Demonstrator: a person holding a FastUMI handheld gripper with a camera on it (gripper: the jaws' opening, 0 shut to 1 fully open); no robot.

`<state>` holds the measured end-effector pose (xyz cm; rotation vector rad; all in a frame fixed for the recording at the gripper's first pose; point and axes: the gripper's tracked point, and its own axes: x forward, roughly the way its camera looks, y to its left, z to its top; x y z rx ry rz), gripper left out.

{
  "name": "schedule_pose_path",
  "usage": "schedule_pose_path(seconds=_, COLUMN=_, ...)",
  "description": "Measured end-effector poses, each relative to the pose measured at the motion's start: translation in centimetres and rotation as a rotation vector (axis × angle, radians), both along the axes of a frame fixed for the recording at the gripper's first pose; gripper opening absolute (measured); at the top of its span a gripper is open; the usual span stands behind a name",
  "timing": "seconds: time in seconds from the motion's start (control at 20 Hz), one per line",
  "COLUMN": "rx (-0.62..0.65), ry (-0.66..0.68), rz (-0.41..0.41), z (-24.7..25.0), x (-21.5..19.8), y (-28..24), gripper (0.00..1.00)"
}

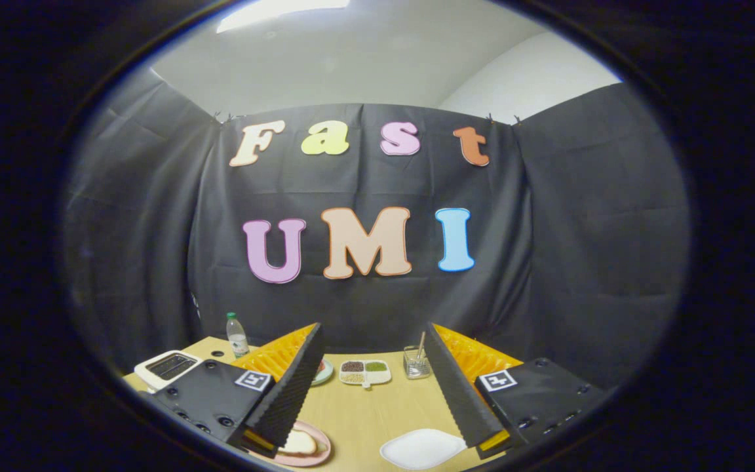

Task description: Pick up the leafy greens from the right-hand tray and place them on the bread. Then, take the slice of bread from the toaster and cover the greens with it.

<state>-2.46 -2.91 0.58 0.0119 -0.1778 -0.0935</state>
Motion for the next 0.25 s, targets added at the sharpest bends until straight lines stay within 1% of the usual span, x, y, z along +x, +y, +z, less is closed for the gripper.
schedule_pose_path(seconds=0.25, rx=0.021, ry=0.018, rz=0.045, z=-0.11, x=-0.62, y=-0.61, gripper=0.99)
